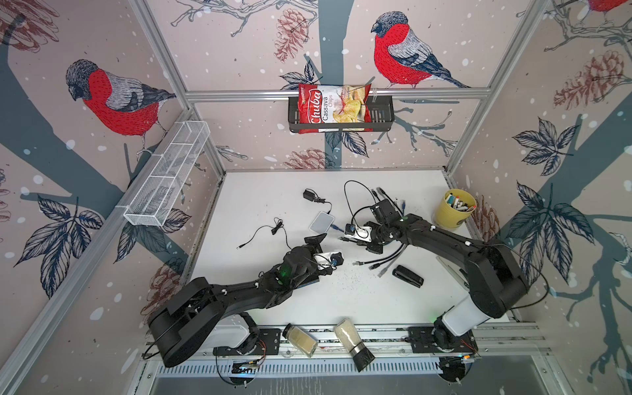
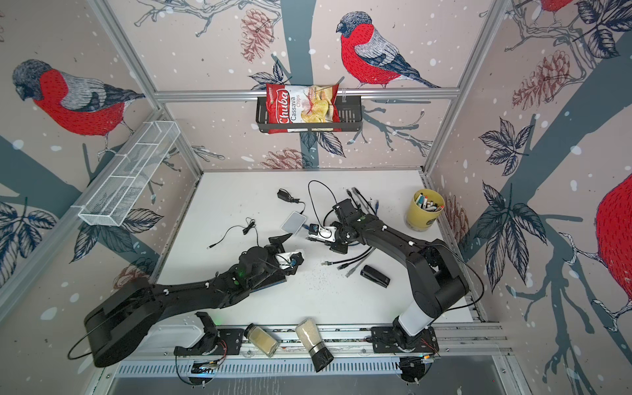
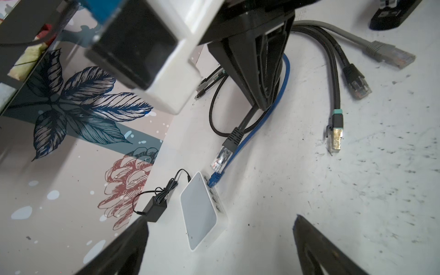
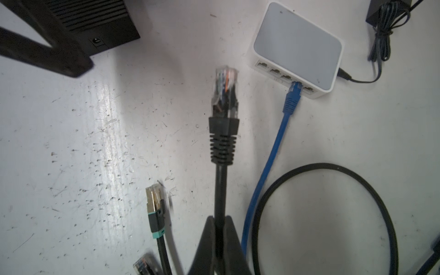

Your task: Insert the plug into the switch port

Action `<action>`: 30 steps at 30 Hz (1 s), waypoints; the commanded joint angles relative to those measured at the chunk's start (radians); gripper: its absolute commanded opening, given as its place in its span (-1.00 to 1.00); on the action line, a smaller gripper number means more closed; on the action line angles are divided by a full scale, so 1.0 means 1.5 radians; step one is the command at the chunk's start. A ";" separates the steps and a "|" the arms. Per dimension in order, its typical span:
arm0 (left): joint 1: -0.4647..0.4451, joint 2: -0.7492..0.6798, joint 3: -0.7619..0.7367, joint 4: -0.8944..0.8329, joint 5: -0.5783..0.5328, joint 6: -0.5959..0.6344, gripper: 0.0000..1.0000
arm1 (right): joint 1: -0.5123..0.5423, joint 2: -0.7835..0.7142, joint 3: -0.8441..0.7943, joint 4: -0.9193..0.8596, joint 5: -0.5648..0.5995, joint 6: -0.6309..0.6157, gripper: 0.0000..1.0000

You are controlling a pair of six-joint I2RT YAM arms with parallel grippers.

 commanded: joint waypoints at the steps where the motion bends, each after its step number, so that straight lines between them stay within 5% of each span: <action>1: 0.008 0.034 0.019 0.063 0.051 0.053 0.78 | 0.000 -0.008 -0.001 -0.010 -0.021 -0.005 -1.00; 13: 0.046 0.125 0.085 0.085 0.179 0.033 0.36 | -0.001 -0.017 -0.009 -0.015 -0.035 -0.020 -1.00; 30: 0.064 0.171 0.100 0.108 0.207 0.031 -0.36 | -0.002 -0.024 -0.010 -0.014 -0.053 -0.032 -1.00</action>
